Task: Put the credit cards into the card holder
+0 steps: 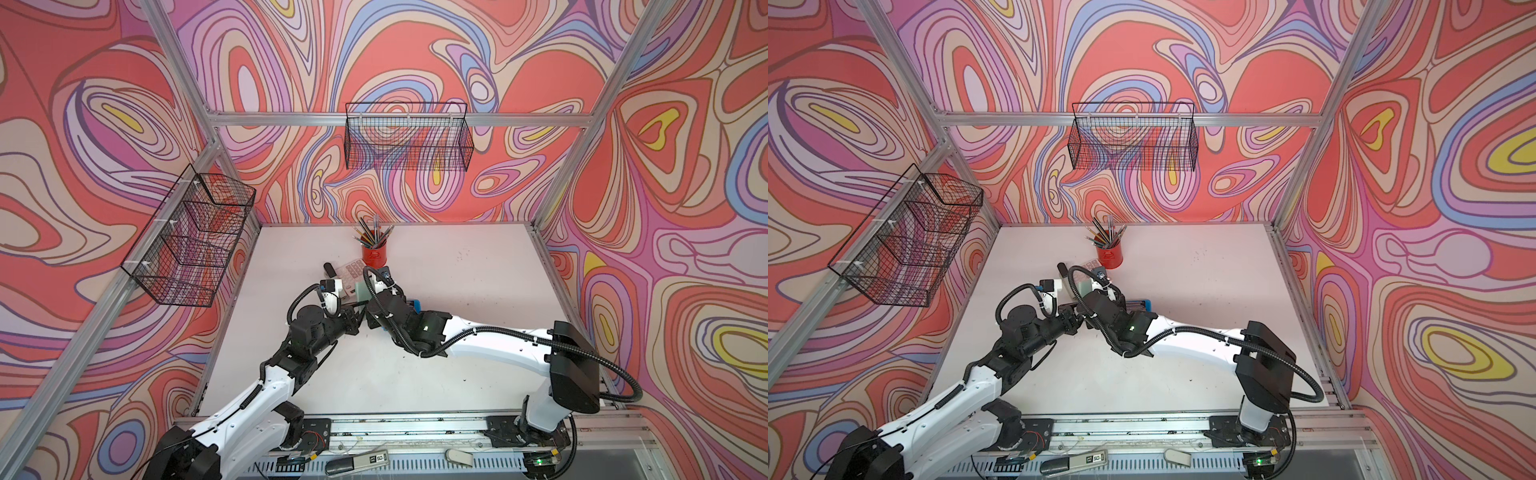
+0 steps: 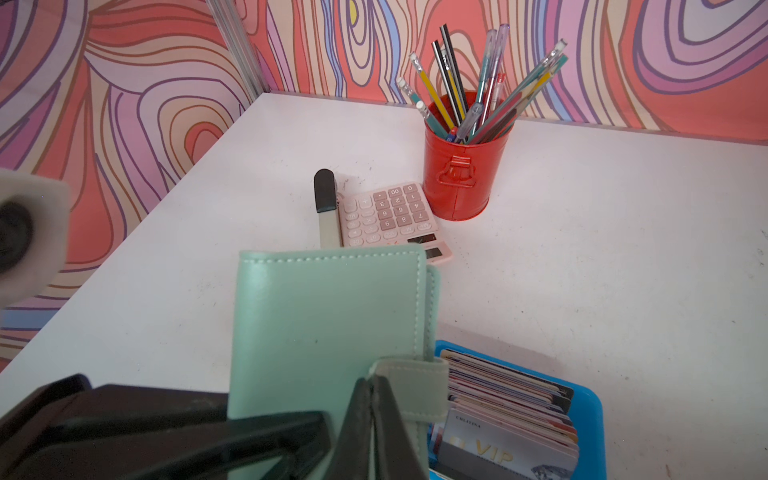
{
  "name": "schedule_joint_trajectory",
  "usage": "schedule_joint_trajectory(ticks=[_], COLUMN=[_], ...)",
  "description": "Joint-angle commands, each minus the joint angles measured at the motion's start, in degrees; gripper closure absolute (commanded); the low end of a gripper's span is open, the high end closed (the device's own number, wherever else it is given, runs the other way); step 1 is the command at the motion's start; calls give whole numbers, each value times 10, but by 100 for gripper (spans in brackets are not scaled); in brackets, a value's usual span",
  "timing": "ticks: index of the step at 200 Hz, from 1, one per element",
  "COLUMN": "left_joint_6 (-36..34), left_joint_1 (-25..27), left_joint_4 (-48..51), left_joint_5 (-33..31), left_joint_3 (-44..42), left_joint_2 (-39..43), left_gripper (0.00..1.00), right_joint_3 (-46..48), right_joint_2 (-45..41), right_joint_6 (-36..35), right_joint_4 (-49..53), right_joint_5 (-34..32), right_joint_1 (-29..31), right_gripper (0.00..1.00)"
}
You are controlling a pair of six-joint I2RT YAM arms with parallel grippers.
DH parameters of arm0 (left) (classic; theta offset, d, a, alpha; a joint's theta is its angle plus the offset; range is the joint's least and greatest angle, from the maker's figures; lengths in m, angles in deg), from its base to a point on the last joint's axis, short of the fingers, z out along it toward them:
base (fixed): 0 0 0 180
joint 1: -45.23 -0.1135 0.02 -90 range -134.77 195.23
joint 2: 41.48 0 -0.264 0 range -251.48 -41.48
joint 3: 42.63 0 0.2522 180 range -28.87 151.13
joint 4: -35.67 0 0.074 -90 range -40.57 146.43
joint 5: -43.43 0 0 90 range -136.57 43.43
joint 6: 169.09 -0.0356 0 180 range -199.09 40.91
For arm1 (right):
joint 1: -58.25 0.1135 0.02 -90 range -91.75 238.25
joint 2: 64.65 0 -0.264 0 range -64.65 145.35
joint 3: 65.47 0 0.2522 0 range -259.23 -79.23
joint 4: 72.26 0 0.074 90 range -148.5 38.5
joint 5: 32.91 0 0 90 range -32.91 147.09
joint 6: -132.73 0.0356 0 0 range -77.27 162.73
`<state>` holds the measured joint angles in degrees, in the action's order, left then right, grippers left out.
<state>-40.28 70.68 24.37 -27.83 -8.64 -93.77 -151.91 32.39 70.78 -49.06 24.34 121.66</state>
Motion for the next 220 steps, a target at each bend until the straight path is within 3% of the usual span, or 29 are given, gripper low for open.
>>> schedule_joint_trajectory(ticks=[1, 145, 220], left_joint_6=[2, 12, 50], left_joint_1=[0, -1, -1], left_joint_4=[-45, -24, -82], left_joint_5=[-6, -20, 48], left_joint_3=[8, 16, 15], left_joint_2=[10, 5, -9], left_gripper=[100, 100, 100], right_joint_3=[21, 77, 142], right_joint_2=[7, -27, -71], right_joint_6=[15, 48, 65], right_joint_4=[46, 24, -40], right_joint_5=[-43, -45, 29], right_joint_1=[-23, -67, -113], right_gripper=[100, 100, 100])
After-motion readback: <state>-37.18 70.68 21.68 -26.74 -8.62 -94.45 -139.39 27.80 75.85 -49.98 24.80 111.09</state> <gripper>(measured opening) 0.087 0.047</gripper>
